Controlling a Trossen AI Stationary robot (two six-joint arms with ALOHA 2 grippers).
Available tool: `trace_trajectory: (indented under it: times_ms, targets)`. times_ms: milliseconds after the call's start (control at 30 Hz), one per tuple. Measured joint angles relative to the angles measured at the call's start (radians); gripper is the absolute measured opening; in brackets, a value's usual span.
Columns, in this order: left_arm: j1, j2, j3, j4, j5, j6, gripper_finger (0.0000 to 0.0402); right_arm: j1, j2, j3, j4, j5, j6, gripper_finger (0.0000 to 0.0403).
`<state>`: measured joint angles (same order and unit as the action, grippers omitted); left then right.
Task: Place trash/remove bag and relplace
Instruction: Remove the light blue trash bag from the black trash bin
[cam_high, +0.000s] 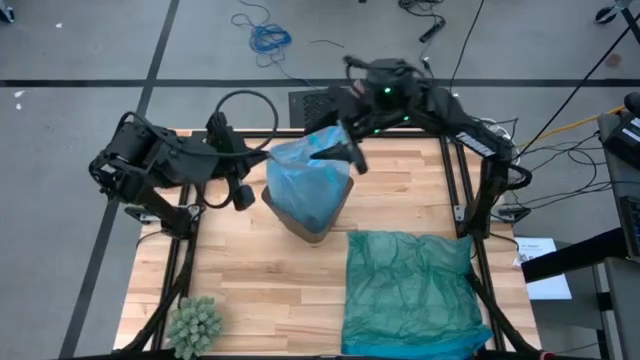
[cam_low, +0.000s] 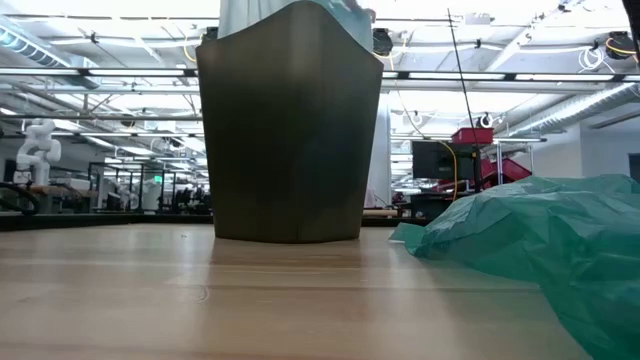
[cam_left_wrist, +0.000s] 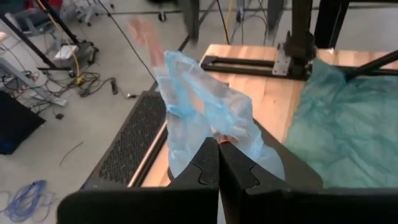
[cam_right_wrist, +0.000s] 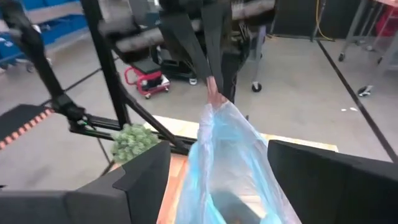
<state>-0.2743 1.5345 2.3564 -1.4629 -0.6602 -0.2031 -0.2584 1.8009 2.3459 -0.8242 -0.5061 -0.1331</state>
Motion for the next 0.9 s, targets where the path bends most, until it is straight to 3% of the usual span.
trace_trajectory:
  times_ms: [367,900]
  targets:
    - [-0.001,0.0,0.0,0.054,0.022,0.01,0.0,0.026,0.116,-0.001,0.073,0.035,0.024,0.0304]
    - [0.006,0.0,0.0,0.042,0.024,0.036,0.0,0.051,0.144,-0.001,0.164,-0.044,0.141,0.0305]
